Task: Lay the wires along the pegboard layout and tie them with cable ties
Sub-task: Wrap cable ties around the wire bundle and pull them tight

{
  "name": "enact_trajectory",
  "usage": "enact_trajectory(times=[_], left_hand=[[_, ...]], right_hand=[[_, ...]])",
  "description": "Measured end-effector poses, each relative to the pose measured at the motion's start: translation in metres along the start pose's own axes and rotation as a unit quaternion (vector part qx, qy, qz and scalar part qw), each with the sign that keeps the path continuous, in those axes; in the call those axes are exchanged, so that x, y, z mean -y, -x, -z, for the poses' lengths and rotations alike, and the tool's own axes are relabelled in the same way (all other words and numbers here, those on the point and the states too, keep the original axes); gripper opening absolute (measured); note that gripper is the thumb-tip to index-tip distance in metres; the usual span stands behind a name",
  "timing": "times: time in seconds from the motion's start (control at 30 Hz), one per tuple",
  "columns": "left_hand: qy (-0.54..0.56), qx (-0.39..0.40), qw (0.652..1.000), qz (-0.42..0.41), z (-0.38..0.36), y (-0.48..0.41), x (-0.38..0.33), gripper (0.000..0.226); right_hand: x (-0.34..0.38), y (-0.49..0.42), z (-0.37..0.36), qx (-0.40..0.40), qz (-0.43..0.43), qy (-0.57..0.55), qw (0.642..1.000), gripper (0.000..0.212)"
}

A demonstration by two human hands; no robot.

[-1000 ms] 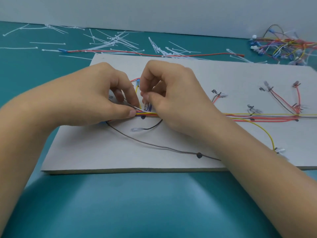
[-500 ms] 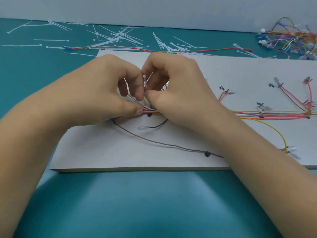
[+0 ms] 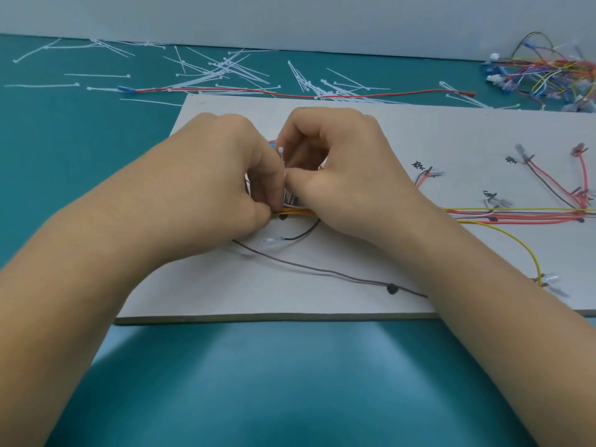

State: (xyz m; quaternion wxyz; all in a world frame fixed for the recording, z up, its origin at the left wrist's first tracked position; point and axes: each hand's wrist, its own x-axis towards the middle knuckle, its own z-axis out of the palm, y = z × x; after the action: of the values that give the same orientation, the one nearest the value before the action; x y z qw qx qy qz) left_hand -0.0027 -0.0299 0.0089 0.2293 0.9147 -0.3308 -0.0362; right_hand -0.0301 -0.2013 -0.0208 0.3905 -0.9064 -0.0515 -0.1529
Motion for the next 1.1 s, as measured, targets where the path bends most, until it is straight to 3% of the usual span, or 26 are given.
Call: enact_trajectory(times=[0.53, 0.87, 1.1], left_hand=[[-0.033, -0.008, 0.998, 0.052, 0.0, 0.001, -0.015, 0.018], [-0.032, -0.007, 0.999, 0.022, -0.006, 0.017, -0.013, 0.011], [-0.023, 0.006, 0.997, 0.076, -0.008, 0.017, -0.019, 0.015]], right_hand=[[0.001, 0.004, 0.002, 0.03, -0.021, -0.008, 0.999, 0.026], [0.002, 0.005, 0.0, 0.04, -0.013, 0.009, 0.999, 0.024], [0.003, 0.006, 0.003, 0.043, -0.012, 0.003, 0.999, 0.025]])
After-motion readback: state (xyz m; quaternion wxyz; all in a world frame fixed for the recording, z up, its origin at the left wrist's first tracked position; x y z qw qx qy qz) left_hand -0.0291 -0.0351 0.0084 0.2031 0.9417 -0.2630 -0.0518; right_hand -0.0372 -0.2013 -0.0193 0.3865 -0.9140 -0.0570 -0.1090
